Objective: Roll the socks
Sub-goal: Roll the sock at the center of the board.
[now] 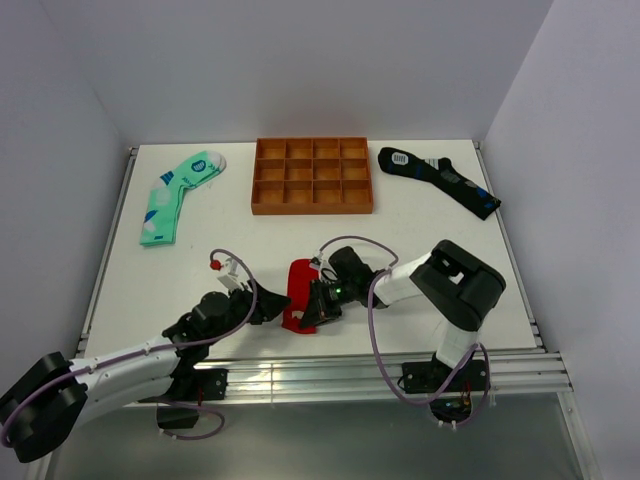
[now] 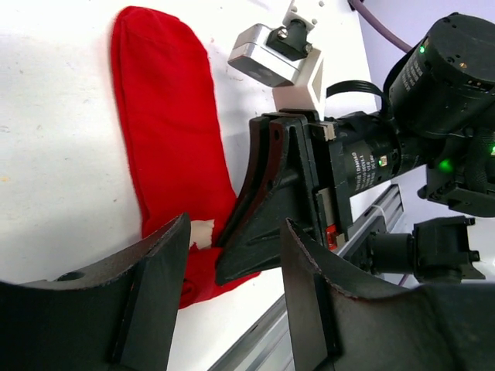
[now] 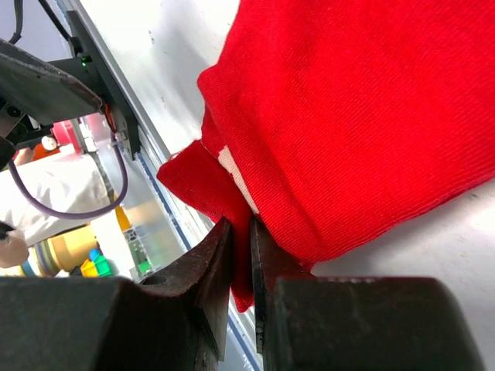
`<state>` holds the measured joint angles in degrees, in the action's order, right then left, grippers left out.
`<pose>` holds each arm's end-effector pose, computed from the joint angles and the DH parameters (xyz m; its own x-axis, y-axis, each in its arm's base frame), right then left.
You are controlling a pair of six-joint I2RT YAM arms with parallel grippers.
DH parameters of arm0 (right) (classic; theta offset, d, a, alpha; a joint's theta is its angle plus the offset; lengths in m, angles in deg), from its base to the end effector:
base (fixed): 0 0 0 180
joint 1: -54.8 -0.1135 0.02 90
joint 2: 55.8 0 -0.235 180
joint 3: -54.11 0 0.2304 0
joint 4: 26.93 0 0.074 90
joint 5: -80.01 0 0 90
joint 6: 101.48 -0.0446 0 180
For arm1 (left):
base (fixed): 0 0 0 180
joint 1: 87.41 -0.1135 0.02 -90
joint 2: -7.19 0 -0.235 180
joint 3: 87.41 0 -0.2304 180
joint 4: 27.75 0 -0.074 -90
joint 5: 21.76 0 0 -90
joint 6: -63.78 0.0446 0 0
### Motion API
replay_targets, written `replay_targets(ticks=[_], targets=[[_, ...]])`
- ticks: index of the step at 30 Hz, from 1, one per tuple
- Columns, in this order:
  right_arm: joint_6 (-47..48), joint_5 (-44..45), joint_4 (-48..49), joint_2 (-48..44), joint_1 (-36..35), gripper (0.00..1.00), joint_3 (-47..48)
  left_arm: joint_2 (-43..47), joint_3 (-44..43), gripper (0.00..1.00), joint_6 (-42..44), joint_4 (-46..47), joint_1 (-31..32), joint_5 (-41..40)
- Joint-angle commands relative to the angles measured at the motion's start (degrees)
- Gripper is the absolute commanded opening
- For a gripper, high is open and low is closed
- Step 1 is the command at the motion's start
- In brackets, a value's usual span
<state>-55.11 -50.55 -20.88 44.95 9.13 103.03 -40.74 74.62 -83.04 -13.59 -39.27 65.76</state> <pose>0.1759 0.2216 0.0859 -0.9561 -0.2286 -0.1833 -0.2772 0.5032 0.8185 0.1190 -0.1300 0.1406 -0.6989 -0.4730 -0.5365 0.2399 0.5516 -0.7989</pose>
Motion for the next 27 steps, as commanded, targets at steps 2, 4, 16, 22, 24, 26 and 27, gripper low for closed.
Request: replay_targets(ticks=[2,4,16,22,24,26,27], targets=[[5.67,8.56,-16.66,4.19,1.64,0.19,-1.48,-2.34,10.7,0.55,-1.8,1.85,0.81,-2.62],[6.19,8.65,-17.45,4.37,2.07,0.19,-0.78,-3.75,10.61,0.55,-2.16,2.47,1.25,-2.97],[8.57,8.48,-20.8,5.95,4.97,0.18,3.0,-8.77,9.56,0.56,-1.19,4.76,1.96,-3.14],[9.27,8.04,-22.11,7.0,5.42,0.18,4.14,-11.4,9.11,0.55,-0.22,6.16,2.75,-2.88],[9.45,8.04,-22.38,7.27,5.59,0.18,4.49,-12.02,9.11,0.55,-0.49,6.6,3.36,-3.23],[9.53,8.04,-22.55,7.36,5.68,0.18,4.67,-12.63,9.47,0.55,-0.84,7.56,3.98,-3.49],[9.54,8.04,-22.55,7.44,5.77,0.18,4.85,-12.81,9.55,0.54,-0.84,7.83,4.15,-3.67]])
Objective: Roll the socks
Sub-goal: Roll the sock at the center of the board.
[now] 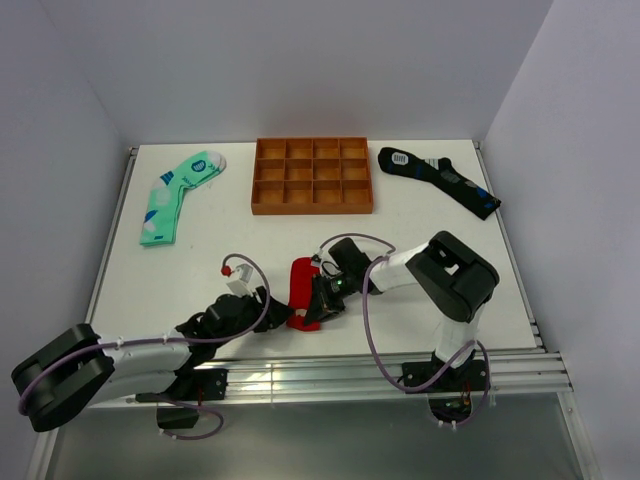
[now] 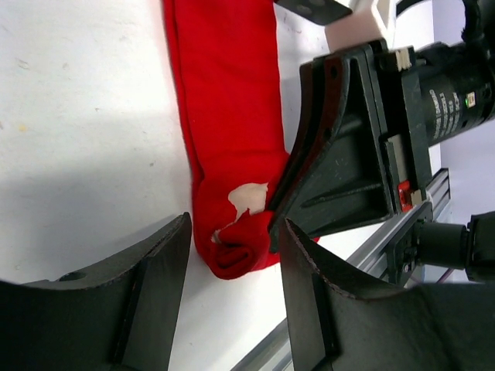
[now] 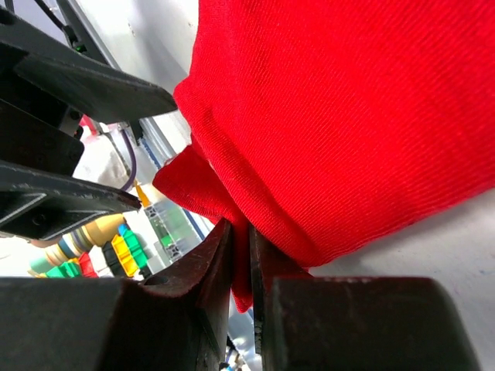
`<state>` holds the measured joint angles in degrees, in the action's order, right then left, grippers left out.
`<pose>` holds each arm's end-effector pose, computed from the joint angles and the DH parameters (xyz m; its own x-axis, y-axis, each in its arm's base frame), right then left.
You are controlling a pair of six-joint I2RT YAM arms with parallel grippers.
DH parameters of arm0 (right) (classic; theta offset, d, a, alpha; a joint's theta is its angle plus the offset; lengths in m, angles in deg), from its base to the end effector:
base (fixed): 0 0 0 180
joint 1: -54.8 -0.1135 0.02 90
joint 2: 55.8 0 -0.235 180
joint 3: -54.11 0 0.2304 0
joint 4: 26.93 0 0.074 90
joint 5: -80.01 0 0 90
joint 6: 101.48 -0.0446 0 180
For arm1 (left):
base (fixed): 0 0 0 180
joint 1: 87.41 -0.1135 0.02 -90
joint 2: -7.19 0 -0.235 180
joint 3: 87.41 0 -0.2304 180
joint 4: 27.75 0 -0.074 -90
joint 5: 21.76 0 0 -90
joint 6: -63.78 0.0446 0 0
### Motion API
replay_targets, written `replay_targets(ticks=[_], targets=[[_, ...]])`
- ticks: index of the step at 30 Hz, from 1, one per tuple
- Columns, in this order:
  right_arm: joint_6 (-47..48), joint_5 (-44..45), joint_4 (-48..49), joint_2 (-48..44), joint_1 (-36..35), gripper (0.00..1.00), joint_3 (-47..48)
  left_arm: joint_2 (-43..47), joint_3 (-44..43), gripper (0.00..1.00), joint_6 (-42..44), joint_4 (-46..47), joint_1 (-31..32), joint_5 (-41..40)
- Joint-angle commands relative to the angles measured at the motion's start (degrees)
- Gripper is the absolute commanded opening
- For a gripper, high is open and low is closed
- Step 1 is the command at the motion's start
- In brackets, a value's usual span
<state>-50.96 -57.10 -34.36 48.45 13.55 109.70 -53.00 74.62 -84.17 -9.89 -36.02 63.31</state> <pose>0.1952 0.2146 0.0817 -0.9623 -0.2684 -0.0440 -0.1868 0.5349 0.8240 0.1164 -0.1396 0.1137 -0.7550 -0.4078 -0.5135 0.1690 0.6356 -0.7533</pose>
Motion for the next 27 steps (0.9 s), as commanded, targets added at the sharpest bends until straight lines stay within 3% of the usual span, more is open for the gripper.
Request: replay_targets(ticks=[1,27], targets=[[5.47,14.59,-8.98,4.12,1.35,0.18,-1.73,-0.98,9.21,0.54,0.3,4.14,1.16,-1.4],[5.82,13.63,-7.93,5.7,2.14,0.17,-1.55,-12.58,4.9,0.43,0.04,4.41,5.03,-3.33]])
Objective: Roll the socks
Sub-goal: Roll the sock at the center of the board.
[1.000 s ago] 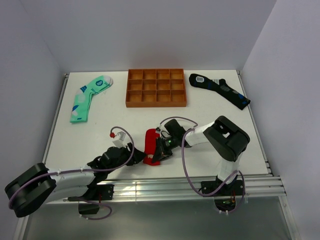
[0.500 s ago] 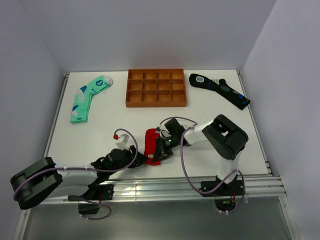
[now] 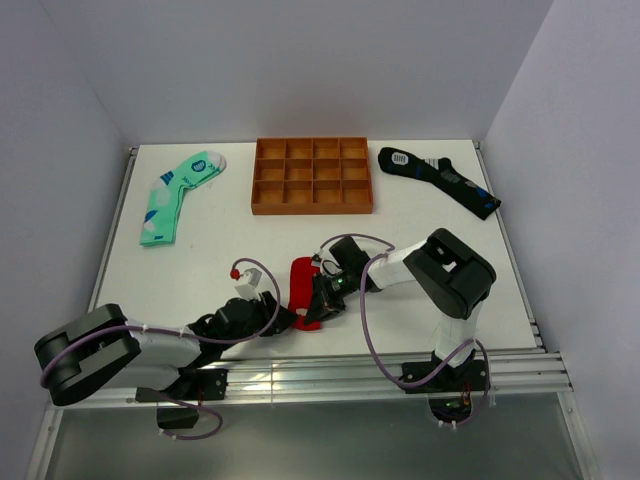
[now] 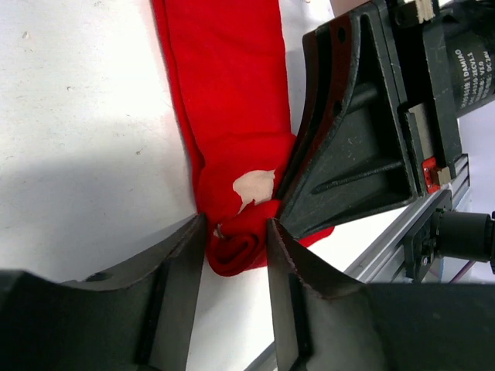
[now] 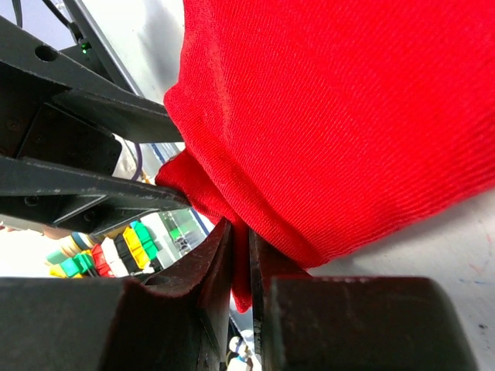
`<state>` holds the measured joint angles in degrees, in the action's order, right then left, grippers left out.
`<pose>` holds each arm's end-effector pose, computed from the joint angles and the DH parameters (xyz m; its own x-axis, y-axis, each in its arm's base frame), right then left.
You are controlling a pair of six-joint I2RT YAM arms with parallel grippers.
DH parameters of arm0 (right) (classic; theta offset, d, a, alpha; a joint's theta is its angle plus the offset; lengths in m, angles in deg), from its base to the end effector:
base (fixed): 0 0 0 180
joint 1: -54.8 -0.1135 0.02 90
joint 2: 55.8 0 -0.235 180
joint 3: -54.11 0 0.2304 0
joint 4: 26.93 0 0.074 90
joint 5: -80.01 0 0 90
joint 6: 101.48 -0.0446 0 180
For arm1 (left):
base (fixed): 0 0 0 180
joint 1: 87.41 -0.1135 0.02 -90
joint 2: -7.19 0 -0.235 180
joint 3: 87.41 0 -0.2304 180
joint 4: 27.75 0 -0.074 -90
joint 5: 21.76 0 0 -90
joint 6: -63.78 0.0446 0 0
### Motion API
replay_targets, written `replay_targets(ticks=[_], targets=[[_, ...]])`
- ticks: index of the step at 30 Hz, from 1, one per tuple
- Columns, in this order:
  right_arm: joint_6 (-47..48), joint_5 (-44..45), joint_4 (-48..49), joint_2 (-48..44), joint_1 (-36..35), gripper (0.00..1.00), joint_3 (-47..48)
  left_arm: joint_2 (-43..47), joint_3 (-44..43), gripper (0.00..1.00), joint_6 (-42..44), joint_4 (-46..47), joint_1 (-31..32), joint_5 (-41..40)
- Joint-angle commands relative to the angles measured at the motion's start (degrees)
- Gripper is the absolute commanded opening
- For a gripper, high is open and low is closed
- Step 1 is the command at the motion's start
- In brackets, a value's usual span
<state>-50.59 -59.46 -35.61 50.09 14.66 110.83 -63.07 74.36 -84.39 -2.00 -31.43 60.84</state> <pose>0.1997 0.2127 0.0780 -0.9615 -0.2746 -0.0070 -0.1567 0.5275 0.8350 0.1102 -0.1529 0.1007 -0.7741 -0.3592 -0.5213 0.1890 0.6549 -0.7317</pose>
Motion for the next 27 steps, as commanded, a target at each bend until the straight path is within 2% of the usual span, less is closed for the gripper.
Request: replay_targets(ticks=[1,3,9,13,22,27], targets=[[5.45,15.99,-6.59,4.07,1.03,0.17,-2.87,-2.86,4.98,0.41,0.08,-3.57,0.53,-0.95],[5.54,16.42,-6.68,3.98,0.94,0.17,-3.13,-3.91,4.37,0.36,-0.62,-4.19,0.53,-1.13],[5.19,17.39,-4.04,3.1,1.03,0.19,-4.8,-5.67,1.73,0.12,-1.42,-8.13,0.53,-0.95],[5.63,19.14,-3.69,2.22,0.94,0.24,-5.5,-6.38,-0.9,0.02,-1.33,-13.06,0.53,-0.95],[4.14,29.07,0.96,-4.54,0.41,0.42,-9.54,-5.5,-6.09,0.0,-4.49,-25.98,0.88,-1.3],[3.61,34.09,5.7,-10.6,-0.38,0.48,-12.53,-6.99,-9.34,0.0,-5.64,-32.31,1.23,-1.04]])
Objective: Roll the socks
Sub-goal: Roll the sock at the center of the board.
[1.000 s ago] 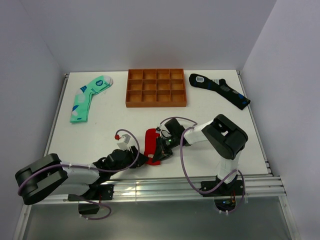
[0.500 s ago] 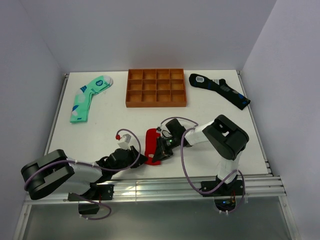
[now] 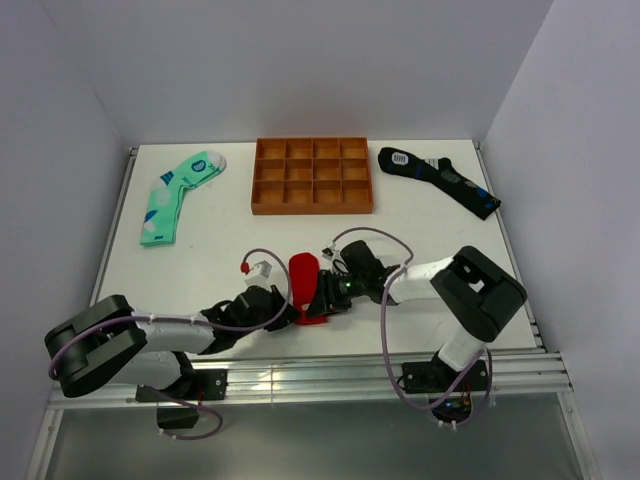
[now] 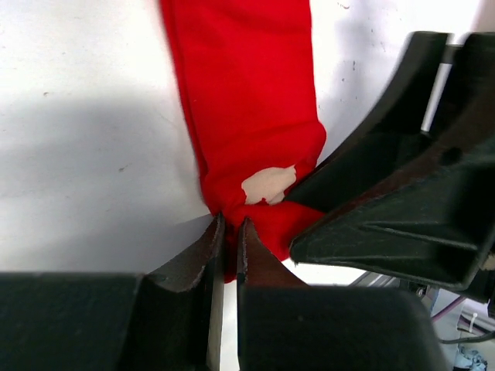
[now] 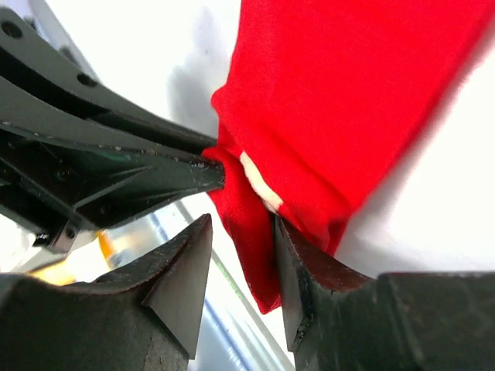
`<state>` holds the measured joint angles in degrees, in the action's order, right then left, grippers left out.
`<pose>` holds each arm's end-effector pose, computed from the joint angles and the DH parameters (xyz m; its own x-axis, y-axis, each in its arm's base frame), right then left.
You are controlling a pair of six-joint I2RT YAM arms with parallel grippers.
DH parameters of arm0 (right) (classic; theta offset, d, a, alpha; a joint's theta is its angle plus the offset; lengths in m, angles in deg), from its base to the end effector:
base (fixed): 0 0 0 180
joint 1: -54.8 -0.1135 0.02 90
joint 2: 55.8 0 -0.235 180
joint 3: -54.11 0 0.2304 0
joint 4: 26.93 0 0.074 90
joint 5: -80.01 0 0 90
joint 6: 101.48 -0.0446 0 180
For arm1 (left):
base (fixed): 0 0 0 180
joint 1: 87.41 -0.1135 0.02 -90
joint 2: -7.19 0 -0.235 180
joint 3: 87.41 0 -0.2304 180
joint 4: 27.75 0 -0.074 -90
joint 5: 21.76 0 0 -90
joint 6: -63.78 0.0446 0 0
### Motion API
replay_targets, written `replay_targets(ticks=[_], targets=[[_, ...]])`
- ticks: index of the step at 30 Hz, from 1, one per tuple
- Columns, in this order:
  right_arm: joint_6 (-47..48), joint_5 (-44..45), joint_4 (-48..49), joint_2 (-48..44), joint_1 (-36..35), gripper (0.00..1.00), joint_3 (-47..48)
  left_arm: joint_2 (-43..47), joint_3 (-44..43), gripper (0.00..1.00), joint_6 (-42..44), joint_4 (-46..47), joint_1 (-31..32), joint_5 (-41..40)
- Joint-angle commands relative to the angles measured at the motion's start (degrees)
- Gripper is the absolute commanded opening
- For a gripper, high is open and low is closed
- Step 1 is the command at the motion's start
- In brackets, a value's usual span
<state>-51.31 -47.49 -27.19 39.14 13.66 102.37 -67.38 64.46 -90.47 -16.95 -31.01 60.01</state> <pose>0.1877 0.2000 0.1001 -0.9574 -0.1616 -0.2394 -0.2888 0.5567 0.7789 0.1228 -0.1733 0.1042 -0.8246 -0.3697 -0.4282 0.0397 0.7172 -0.6958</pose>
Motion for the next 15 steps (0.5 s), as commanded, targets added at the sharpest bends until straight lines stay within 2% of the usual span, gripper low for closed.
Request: replay_targets(ticks=[1,9,15], targets=[[4.33,22.9,-1.74,-1.4,0.54,0.48,-5.03,-2.78,0.21,0.0,0.35,-18.15,0.9,0.05],[3.36,27.03,13.19,-9.76,-0.69,0.49,-12.42,-2.95,-2.69,0.0,-0.61,-23.6,0.81,2.51],[6.87,31.86,24.27,-16.44,-3.58,0.49,-17.87,-3.13,-4.62,0.0,-0.09,-25.71,0.81,5.33]])
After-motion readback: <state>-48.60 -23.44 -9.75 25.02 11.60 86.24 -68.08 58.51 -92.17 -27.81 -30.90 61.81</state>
